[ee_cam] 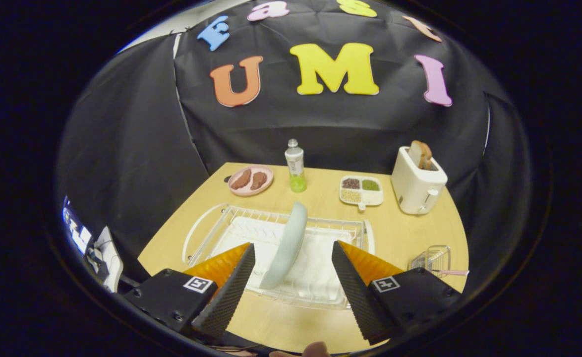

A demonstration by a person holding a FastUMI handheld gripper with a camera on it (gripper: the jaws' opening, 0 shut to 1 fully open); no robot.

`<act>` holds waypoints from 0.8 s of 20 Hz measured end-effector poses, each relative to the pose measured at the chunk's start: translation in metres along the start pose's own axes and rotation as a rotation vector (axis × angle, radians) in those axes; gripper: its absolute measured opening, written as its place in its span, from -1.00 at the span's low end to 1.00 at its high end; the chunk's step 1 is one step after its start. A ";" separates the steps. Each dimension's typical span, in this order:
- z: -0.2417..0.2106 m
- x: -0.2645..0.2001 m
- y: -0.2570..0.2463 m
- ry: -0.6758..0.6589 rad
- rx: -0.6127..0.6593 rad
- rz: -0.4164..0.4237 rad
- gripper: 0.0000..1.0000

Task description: Take the plate from the dish rack, then take the spoon from the basket and place it into the plate.

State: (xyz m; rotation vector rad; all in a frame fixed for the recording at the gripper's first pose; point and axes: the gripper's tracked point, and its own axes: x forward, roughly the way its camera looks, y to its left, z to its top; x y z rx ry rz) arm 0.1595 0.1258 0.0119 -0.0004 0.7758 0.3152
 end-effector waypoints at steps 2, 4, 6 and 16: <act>0.002 0.017 0.001 0.057 0.042 0.003 1.00; 0.007 0.032 -0.001 0.099 0.074 -0.003 1.00; 0.009 0.050 0.001 0.138 0.112 0.004 0.99; -0.015 0.110 -0.006 0.358 0.263 -0.078 0.60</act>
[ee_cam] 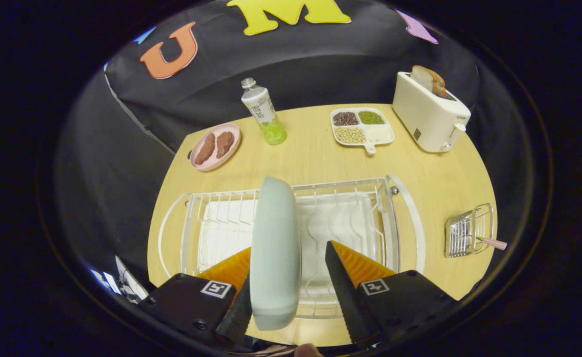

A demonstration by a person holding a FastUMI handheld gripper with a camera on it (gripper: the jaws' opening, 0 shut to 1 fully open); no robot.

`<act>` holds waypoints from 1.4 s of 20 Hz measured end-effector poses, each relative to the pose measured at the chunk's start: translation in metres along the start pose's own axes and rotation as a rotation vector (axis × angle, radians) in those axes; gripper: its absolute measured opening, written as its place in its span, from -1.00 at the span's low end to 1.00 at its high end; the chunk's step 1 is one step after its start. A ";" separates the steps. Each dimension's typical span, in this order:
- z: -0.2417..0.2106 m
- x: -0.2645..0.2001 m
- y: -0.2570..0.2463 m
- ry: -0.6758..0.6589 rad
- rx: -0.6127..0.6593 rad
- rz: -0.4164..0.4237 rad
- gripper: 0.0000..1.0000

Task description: Take the plate from the dish rack, then take the spoon from the basket and place it into the plate.

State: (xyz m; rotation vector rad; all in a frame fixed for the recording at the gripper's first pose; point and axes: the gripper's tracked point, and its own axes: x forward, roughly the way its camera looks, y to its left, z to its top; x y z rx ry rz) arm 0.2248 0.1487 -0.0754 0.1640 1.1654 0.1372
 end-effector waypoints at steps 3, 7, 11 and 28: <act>-0.012 0.009 0.002 0.067 0.039 -0.043 0.39; -0.016 0.014 0.008 0.086 0.054 -0.091 -0.03; -0.017 0.010 0.007 0.056 0.028 -0.182 -0.21; -0.081 -0.083 0.005 -0.163 -0.015 -0.147 -0.27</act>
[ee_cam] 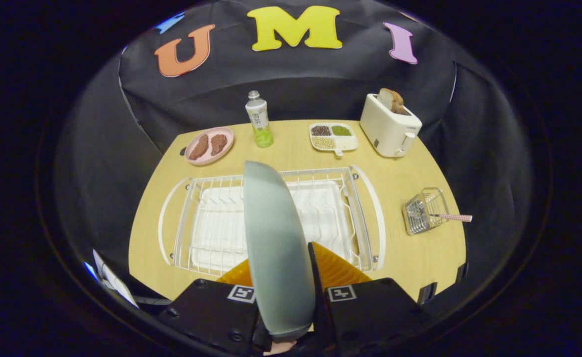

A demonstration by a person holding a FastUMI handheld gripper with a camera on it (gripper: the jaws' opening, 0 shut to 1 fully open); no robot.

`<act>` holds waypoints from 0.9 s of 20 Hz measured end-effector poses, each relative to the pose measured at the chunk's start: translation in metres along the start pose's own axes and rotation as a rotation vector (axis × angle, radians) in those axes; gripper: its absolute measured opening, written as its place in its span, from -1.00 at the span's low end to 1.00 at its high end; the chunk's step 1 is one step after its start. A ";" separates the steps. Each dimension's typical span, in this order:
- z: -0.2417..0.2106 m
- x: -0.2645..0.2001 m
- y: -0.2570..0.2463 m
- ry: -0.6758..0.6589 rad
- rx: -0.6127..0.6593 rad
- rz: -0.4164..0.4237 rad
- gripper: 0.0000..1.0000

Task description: Take the plate from the dish rack, then take the spoon from the basket and place it into the plate.

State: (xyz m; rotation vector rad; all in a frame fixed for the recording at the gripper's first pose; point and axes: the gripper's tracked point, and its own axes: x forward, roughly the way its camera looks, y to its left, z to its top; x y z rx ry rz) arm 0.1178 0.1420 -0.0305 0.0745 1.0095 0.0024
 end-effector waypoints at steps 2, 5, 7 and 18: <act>-0.024 -0.008 -0.013 -0.004 0.034 0.042 -0.27; -0.058 -0.018 -0.032 -0.007 0.091 0.101 -0.27; -0.082 -0.020 -0.040 -0.009 0.143 0.160 -0.27; -0.180 0.048 -0.074 0.148 0.390 0.380 -0.27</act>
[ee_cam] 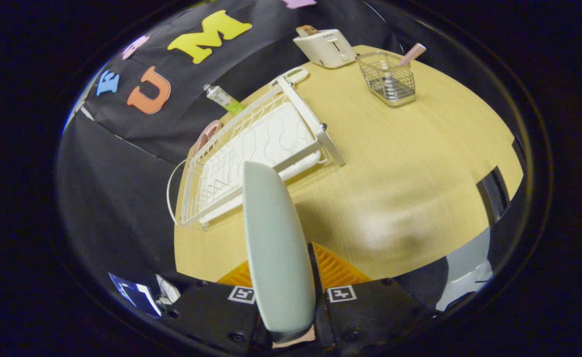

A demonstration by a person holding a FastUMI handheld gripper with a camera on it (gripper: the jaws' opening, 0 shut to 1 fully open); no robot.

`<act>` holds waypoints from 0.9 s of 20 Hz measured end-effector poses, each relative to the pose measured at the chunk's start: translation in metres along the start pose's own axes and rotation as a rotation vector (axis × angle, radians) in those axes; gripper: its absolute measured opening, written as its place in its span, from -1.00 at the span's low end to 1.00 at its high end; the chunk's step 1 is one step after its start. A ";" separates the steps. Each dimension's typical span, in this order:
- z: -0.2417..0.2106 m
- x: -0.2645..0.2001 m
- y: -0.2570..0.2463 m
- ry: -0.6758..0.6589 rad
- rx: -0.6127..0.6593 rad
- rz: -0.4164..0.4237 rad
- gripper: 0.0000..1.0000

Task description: Take the plate from the dish rack, then take the spoon from the basket and place it into the plate.

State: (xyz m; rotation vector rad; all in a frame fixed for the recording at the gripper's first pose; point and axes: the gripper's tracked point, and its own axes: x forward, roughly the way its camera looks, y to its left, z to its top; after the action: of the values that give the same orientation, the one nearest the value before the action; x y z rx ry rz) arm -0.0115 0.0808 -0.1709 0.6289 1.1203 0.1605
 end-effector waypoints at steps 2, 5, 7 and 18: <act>-0.008 0.014 -0.001 0.037 0.022 0.042 -0.27; -0.010 0.020 0.000 0.049 0.036 0.073 -0.27; -0.011 0.028 0.000 0.049 0.047 0.080 -0.27; 0.008 0.045 -0.016 0.033 0.125 0.087 0.02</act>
State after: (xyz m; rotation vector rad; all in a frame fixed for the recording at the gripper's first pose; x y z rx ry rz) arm 0.0129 0.0835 -0.2132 0.7901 1.1413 0.1771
